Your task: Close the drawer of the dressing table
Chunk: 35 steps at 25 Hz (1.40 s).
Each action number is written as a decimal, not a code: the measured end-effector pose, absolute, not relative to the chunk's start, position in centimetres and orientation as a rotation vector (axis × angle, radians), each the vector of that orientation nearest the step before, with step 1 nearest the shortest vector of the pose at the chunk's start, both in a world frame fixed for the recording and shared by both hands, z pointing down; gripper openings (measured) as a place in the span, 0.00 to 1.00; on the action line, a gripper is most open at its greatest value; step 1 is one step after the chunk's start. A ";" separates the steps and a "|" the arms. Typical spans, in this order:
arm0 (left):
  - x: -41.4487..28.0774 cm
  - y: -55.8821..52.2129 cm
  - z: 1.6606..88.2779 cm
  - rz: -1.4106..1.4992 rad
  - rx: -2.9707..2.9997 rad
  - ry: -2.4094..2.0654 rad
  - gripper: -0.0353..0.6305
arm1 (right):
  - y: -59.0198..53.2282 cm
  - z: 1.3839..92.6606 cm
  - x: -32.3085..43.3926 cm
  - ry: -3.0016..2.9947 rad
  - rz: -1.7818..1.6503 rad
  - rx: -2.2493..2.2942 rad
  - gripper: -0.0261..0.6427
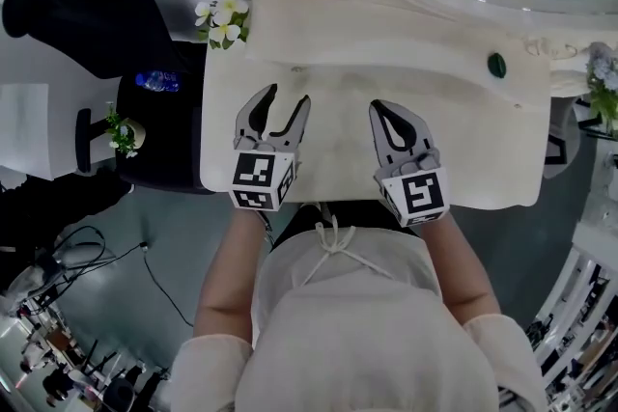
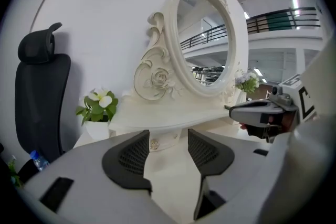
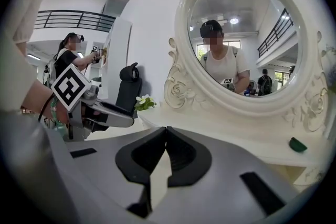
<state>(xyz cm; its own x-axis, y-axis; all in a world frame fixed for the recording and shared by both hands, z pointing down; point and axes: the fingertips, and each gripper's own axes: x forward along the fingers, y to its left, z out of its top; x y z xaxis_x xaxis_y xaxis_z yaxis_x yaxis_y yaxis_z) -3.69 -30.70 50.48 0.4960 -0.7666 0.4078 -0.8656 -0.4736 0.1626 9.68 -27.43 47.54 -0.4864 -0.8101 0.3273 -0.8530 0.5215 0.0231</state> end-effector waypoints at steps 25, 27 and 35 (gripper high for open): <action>-5.6 -19.4 31.2 0.177 2.815 -1.328 0.09 | -17.3 35.4 11.4 -2.526 0.015 1.617 0.05; -5.8 -18.6 30.4 0.151 2.828 -1.316 0.08 | -16.4 34.6 11.1 -2.552 -0.002 1.599 0.05; -5.8 -17.0 28.7 0.129 2.857 -1.270 0.08 | -14.5 33.3 10.1 -2.595 -0.032 1.534 0.04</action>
<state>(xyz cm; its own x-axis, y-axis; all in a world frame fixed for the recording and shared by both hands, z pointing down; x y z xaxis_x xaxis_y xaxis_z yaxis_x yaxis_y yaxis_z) -5.84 -16.98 28.67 0.6671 -0.7406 0.0804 -0.7416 -0.6705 -0.0226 10.11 -14.50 33.33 -0.4761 -0.8739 0.0984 -0.8712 0.4839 0.0828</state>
